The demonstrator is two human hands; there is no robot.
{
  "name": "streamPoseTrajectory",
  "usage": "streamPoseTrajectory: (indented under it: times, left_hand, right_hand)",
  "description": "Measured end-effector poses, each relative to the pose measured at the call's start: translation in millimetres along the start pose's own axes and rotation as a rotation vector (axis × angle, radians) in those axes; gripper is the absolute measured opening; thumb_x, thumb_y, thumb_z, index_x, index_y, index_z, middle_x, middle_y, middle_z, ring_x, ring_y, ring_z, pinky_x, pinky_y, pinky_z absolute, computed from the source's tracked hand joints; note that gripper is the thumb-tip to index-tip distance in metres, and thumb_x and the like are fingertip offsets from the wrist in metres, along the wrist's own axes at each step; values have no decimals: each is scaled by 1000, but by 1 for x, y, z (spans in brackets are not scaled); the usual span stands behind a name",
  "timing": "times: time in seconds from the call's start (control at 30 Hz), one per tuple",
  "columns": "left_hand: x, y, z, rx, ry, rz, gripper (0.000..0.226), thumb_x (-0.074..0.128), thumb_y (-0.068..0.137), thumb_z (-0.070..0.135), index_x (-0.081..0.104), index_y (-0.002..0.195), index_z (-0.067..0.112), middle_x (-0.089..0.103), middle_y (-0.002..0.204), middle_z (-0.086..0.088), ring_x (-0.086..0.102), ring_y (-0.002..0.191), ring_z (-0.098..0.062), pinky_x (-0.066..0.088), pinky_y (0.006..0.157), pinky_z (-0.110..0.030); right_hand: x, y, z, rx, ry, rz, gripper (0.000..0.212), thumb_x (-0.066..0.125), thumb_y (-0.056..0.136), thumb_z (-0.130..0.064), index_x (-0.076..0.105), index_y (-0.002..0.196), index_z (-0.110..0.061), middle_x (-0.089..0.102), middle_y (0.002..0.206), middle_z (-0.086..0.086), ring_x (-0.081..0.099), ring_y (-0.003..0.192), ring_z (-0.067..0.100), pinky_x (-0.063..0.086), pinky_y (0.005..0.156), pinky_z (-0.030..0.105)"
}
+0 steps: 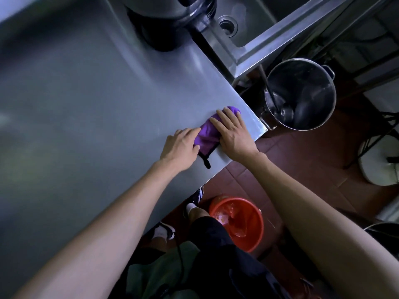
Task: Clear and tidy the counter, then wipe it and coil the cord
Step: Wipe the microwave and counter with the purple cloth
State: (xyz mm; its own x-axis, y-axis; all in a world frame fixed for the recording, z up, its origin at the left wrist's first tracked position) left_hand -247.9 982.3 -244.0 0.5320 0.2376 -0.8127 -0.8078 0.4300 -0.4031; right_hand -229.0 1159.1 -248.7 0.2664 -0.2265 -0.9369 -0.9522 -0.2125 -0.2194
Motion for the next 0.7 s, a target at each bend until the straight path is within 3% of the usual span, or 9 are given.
streamPoseTrajectory:
  times: [0.13,0.23,0.37,0.5,0.7]
  left_hand:
    - [-1,-11,-1,24,42,-24,59,55,97,30,35,152,21,45,150,1,43,132,-27,41,104,-47]
    - [-14,-24,-7,29,69,15,55,53,98,31,37,150,22,44,151,4,42,134,-25,40,103,-45]
    - [-34,-53,-31,-4,70,69,52,50,100,33,37,150,23,42,153,5,39,137,-23,37,105,-44]
    - [-49,-99,-78,-94,51,119,52,48,100,35,38,150,22,42,153,3,39,138,-24,36,107,-43]
    - [-63,-203,-170,-248,-25,240,49,52,99,34,44,145,22,51,147,1,45,133,-26,38,104,-43]
  right_hand:
    - [-7,-1,-3,1,-67,-34,63,52,89,-14,39,150,-12,30,159,14,17,151,34,5,123,53]
    - [-17,0,-18,10,-110,-32,59,56,88,-18,45,146,-11,39,153,15,26,146,37,8,122,53]
    - [-21,4,-54,-20,-66,-43,54,53,94,-22,44,147,-13,36,155,14,28,145,35,11,122,51]
    - [-19,8,-116,-108,1,-43,50,51,98,-19,43,147,-11,39,155,16,32,145,33,24,119,47]
    - [-9,0,-236,-244,30,-60,46,53,99,-18,48,145,-11,42,153,15,35,144,30,27,120,40]
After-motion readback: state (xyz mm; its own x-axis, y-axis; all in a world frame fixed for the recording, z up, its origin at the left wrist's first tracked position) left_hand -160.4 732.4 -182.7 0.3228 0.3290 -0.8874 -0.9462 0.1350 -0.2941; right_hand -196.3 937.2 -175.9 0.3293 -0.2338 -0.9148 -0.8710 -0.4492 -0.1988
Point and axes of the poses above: each hand's wrist, its own y-axis towards the middle knuckle, its own x-axis out of the palm, z = x × y, the point moved 4 cm from there along y, towards the middle knuckle
